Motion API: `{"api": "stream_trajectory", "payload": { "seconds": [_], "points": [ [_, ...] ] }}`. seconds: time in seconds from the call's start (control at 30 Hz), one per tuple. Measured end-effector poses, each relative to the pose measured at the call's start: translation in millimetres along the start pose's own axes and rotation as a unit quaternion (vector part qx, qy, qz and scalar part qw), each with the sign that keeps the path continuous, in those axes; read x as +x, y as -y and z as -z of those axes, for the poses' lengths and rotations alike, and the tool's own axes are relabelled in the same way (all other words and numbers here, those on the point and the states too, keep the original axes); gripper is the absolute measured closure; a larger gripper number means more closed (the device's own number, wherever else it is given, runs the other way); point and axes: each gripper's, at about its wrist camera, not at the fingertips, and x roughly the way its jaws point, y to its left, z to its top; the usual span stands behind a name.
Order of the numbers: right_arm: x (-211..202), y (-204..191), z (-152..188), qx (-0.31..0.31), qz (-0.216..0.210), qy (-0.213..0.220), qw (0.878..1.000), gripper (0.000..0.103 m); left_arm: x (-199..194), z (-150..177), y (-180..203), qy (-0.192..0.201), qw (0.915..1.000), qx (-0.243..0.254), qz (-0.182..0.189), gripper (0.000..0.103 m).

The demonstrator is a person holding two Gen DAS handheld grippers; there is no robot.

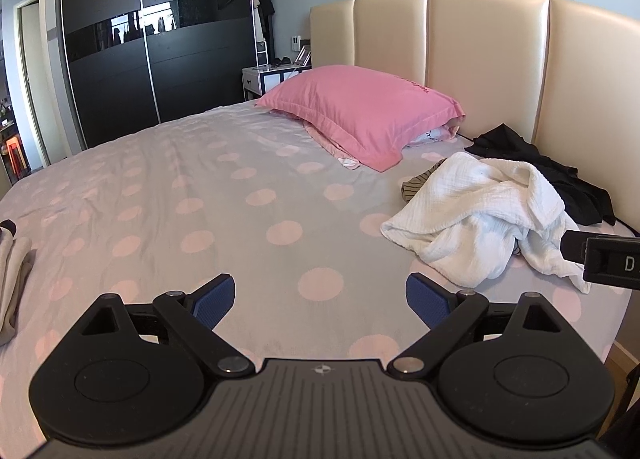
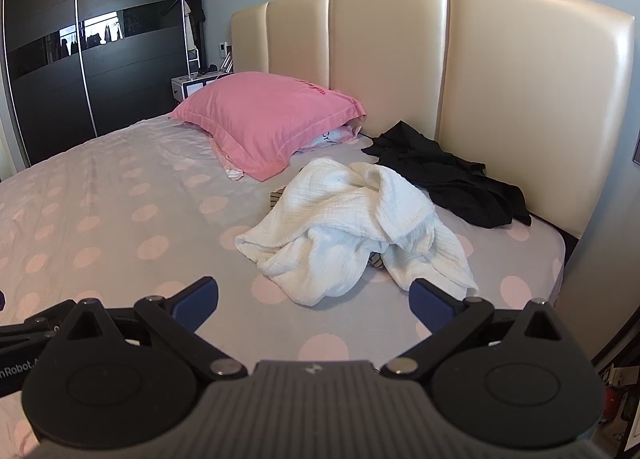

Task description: Fold clothes

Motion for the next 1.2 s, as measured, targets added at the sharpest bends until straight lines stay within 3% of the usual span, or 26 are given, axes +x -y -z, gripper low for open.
{"api": "stream_trajectory", "payload": {
  "seconds": [1.2],
  "points": [
    [6.9,-5.2,3.5,-0.015,0.005,-0.013,1.000,0.001,4.0,0.6,-0.3,-0.005,0.9999,-0.005,0.014,0.009]
  ]
}}
